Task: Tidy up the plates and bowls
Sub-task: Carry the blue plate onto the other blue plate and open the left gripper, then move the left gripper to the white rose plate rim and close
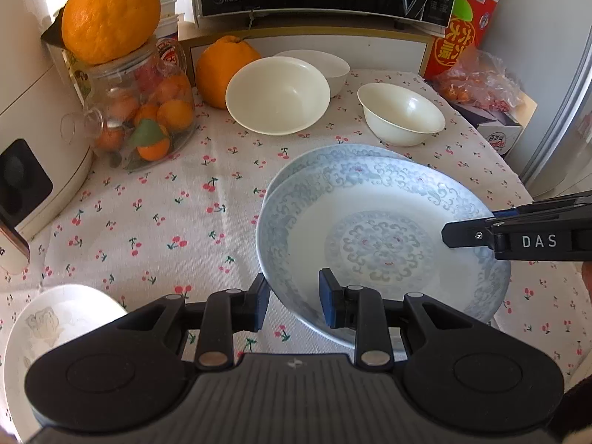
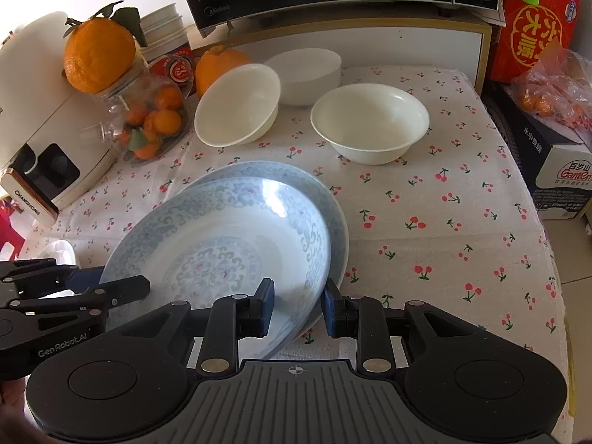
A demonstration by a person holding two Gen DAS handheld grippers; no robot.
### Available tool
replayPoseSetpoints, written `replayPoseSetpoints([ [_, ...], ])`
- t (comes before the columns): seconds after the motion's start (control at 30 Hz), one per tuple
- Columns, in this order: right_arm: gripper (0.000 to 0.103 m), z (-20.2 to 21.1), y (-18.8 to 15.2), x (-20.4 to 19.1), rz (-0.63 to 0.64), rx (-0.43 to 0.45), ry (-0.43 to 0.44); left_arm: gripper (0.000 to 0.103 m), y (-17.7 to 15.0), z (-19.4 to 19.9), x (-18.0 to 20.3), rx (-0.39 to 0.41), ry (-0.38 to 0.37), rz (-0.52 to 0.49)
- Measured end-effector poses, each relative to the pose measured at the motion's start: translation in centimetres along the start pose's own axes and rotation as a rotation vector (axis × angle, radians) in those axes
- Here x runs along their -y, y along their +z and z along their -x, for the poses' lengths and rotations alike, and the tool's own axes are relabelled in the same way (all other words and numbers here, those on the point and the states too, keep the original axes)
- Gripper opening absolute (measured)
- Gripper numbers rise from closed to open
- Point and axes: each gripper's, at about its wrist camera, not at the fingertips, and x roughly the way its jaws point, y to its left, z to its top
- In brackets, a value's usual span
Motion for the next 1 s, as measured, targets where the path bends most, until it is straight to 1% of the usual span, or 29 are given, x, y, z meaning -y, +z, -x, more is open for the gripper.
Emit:
replayPoseSetpoints([
  [0.2,0.029,-0.1,0.2,0.3,-0.018,-0.001,-0.024,0.024,0.2,-0.8,0.7,-0.005,0.014,-0.037],
  [0.33,0.029,-0.5,0.4,1.1,-0.055,-0.017,-0.007,0.025,0.2,-1.0,1.1,-0.008,0.034,-0.057],
  [0.47,0.029,-0.4,0.4,1.1,-0.056,-0.019,0.001,0.025,0.2,-1.1,0.7,-0.021,0.018,-0.032],
  [0.57,0.029,-0.2,0.4,1.0,-0.052,-0.019,0.001,0.027,0.2,-1.1,0.4,-0.026,0.009,-0.014],
  [0.7,0.029,0.0,0.6,1.4,-0.082,-0.021,0.019,0.027,0.2,-1.0,0.2,-0.028,0.0,0.006],
  [0.77,0.029,0.2,0.6,1.7,-0.099,-0.019,0.029,0.03,0.3,-1.0,0.1,-0.031,-0.004,0.013],
  [0.8,0.033,0.2,0.6,1.8,-0.107,-0.017,0.031,0.034,0.3,-1.0,0.0,-0.031,-0.006,0.017],
  [0.83,0.035,0.3,0.6,1.8,-0.112,-0.013,0.033,0.038,0.3,-1.0,0.0,-0.031,-0.009,0.021],
  [0.87,0.038,0.4,0.6,1.8,-0.116,-0.011,0.034,0.041,0.3,-0.9,-0.1,-0.031,-0.011,0.025],
  [0.93,0.043,0.6,0.6,1.9,-0.123,-0.007,0.038,0.053,0.3,-0.8,-0.2,-0.031,-0.016,0.027],
  [1.0,0.053,0.7,0.5,2.0,-0.131,-0.003,0.04,0.062,0.4,-0.8,-0.3,-0.032,-0.023,0.025],
])
